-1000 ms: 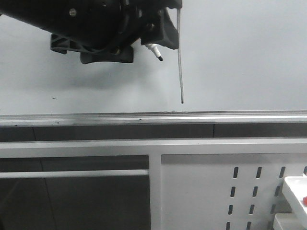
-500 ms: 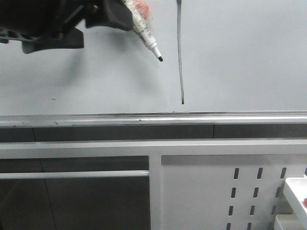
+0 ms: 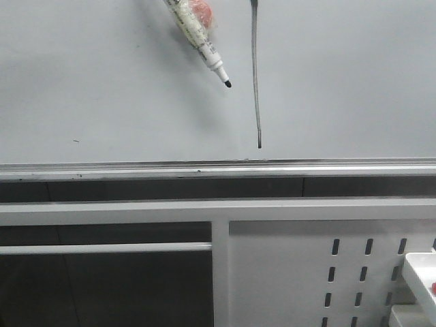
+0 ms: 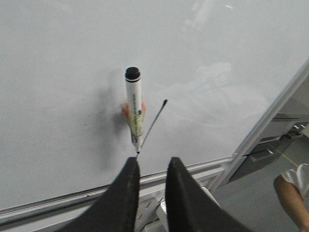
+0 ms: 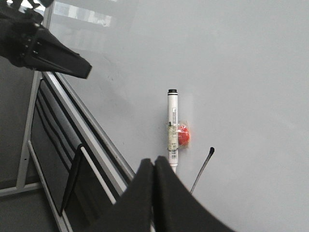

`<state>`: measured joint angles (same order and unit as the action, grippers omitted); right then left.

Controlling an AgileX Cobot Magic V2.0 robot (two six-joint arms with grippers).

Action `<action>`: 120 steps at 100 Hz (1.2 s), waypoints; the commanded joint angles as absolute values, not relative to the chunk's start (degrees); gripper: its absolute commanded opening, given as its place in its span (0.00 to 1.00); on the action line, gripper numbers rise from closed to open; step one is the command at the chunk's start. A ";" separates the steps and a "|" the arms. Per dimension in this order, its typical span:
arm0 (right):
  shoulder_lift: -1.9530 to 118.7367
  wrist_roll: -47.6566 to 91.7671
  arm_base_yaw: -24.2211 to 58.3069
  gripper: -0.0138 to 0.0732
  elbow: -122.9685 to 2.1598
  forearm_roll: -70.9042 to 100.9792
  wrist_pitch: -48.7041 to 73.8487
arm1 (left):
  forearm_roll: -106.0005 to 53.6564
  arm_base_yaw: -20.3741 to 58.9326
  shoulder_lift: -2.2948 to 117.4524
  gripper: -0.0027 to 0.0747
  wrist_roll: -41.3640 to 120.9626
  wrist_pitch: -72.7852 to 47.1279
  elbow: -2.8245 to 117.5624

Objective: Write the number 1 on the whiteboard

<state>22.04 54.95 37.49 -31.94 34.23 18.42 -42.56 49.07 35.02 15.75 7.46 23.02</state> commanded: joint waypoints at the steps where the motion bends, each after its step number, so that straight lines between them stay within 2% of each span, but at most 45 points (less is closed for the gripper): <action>1: 22.71 54.79 37.23 0.09 -33.30 34.55 14.97 | -39.86 49.48 30.08 0.01 16.15 7.49 23.35; 25: 22.71 54.79 37.23 0.09 -33.30 34.55 14.97 | -38.49 49.48 22.04 0.01 16.15 4.35 22.93; 66: 22.71 54.79 37.23 0.09 -33.30 34.55 14.97 | -38.85 49.48 21.78 0.01 16.15 3.68 22.93; 84: 22.71 54.79 37.23 0.09 -33.30 34.55 14.97 | -26.76 48.41 21.78 0.01 19.32 6.55 19.93; 99: 22.71 54.79 37.23 0.09 -33.30 34.55 15.02 | -15.12 42.64 21.26 0.01 21.08 7.03 13.98; 120: 22.71 54.79 37.23 0.09 -33.30 34.55 15.02 | -14.44 28.85 11.97 0.01 19.53 7.03 6.35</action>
<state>22.04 54.95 37.49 -31.94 34.23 18.52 -15.02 33.49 15.80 20.63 2.54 7.15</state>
